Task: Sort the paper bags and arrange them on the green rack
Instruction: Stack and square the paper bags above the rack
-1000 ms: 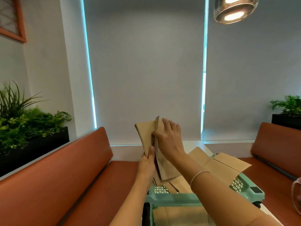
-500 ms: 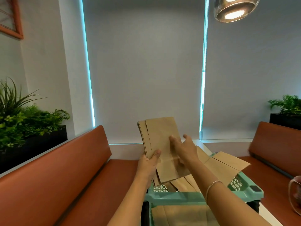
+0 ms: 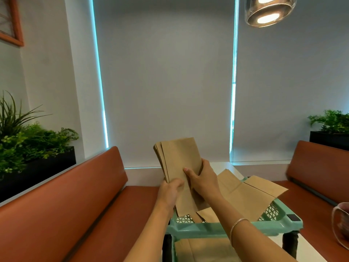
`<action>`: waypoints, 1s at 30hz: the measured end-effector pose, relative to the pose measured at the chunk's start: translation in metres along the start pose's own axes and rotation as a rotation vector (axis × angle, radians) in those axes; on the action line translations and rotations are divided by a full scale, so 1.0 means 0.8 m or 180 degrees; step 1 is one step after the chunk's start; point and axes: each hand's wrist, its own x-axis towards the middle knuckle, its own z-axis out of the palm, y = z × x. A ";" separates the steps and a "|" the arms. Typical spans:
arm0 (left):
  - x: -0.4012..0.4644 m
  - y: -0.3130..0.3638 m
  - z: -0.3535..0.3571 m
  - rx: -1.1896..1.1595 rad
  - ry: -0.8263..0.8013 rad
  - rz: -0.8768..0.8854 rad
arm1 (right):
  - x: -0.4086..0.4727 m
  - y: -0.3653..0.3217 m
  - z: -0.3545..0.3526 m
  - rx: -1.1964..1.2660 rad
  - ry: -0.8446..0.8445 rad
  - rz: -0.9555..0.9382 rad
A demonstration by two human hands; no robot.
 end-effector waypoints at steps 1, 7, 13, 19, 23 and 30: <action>-0.001 0.000 0.001 0.0002 -0.0004 0.0009 | -0.001 0.000 0.002 0.0006 -0.0007 -0.0017; -0.001 -0.006 0.001 0.0053 -0.0042 0.0138 | 0.001 0.000 0.002 -0.0005 -0.0215 0.0141; -0.002 -0.007 0.004 0.0241 -0.0055 0.0153 | 0.032 0.022 -0.059 -0.0642 -0.0299 0.0320; 0.000 -0.006 0.002 0.0163 -0.0109 -0.0107 | 0.072 0.099 -0.163 -0.2667 0.0076 0.1602; 0.001 -0.006 0.002 0.0142 -0.0105 -0.0168 | 0.084 0.124 -0.187 -0.2697 -0.0506 0.2146; 0.006 -0.010 -0.001 0.0059 -0.0038 -0.0184 | 0.079 0.041 -0.187 -0.2274 -0.0197 0.1170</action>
